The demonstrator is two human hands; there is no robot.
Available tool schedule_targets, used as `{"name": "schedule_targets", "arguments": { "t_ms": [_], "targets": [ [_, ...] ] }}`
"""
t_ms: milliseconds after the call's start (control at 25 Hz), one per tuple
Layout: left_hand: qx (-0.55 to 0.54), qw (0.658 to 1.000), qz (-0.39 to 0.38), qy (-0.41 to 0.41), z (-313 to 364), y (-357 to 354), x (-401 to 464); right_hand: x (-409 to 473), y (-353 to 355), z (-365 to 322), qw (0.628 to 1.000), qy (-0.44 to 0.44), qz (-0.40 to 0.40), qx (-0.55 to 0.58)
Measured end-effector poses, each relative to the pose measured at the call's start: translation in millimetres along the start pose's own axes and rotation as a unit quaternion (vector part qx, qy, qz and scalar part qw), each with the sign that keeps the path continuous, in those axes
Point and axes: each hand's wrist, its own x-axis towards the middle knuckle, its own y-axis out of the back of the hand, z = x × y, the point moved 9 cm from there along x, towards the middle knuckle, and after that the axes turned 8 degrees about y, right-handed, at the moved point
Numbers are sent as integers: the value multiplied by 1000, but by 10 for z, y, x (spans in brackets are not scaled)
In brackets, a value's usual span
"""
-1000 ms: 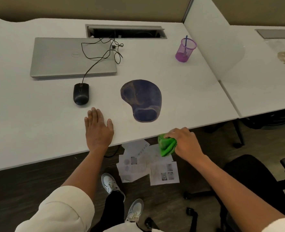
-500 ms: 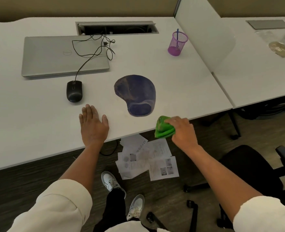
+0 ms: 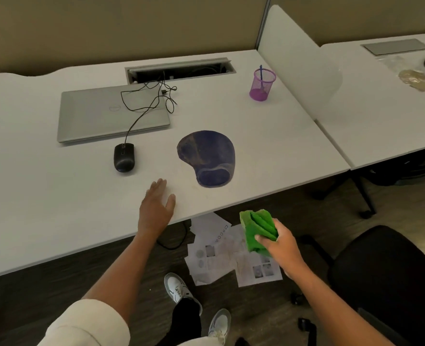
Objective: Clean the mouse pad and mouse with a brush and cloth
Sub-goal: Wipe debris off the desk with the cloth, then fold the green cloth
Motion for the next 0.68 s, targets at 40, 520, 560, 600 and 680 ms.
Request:
{"name": "schedule_targets", "arguments": {
  "t_ms": [40,520,560,600,680],
  "targets": [
    [-10,1000,0,-15,111,-10,-67,23,-35,-69,999,-3,8,48],
    [-377,866,-305,125,1182,-628,-214,918,-395,-1022,956,-17,67,284],
    [-389,860,-306,124,1210,-629,-129,999,-395,-1061,956,-18,69,285],
    [-401,857,-300,119,1243,-615,-37,1072,-380,-1096,955,-17,72,289],
    [-409,862,-281,101,1304,-566,168,1214,-320,-1144,953,-18,77,292]
  ]
}}
